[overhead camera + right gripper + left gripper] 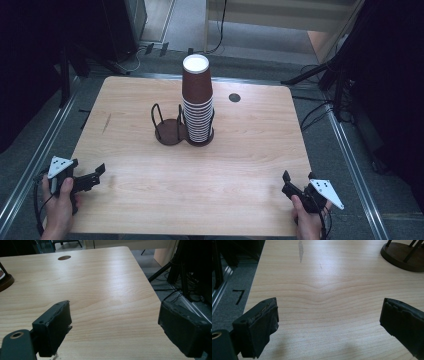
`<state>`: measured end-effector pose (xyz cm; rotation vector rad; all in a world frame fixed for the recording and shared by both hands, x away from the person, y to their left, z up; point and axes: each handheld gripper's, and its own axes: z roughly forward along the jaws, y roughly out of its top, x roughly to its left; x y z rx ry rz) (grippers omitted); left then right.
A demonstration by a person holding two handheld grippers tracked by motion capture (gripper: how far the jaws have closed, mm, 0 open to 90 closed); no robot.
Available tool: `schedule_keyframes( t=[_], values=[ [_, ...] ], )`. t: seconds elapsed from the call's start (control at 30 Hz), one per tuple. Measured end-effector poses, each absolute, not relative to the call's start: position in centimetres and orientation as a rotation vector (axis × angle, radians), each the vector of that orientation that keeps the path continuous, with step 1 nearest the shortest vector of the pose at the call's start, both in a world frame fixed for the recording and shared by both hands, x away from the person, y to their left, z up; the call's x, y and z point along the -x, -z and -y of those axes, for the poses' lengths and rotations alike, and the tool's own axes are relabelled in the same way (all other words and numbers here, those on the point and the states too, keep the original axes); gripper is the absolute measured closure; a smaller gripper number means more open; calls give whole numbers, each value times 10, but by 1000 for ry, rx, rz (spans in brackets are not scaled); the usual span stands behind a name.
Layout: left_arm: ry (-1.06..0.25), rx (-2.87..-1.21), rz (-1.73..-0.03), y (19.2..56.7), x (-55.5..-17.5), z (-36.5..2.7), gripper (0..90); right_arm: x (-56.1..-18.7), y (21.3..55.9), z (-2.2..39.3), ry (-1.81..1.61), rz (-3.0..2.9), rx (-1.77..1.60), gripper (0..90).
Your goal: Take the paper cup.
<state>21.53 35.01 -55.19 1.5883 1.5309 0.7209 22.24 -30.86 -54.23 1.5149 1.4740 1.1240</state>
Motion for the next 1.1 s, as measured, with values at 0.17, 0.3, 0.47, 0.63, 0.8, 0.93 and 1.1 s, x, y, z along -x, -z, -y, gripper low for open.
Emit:
schedule_keyframes(
  t=[0.17, 0.3, 0.47, 0.63, 0.8, 0.93, 1.1],
  values=[
    [-723, -1602, -1549, 552, -217, -349, 26, -220, 542, 306, -1125, -1479, -1483, 137],
    [-726, -1610, -1550, 552, -217, -348, 26, -219, 541, 307, -1131, -1460, -1490, 131],
    [-724, -1615, -1558, 552, -218, -348, 26, -218, 537, 306, -1116, -1447, -1496, 115],
    [-728, -1616, -1552, 552, -216, -348, 26, -219, 528, 301, -1138, -1426, -1498, 88],
    [-726, -1610, -1561, 552, -215, -348, 26, -222, 518, 293, -1149, -1415, -1486, 88],
    [-712, -1596, -1561, 552, -215, -350, 26, -225, 510, 284, -1156, -1445, -1453, 46],
    [-739, -1611, -1557, 552, -214, -347, 26, -230, 500, 274, -1184, -1454, -1426, 41]
  ],
)
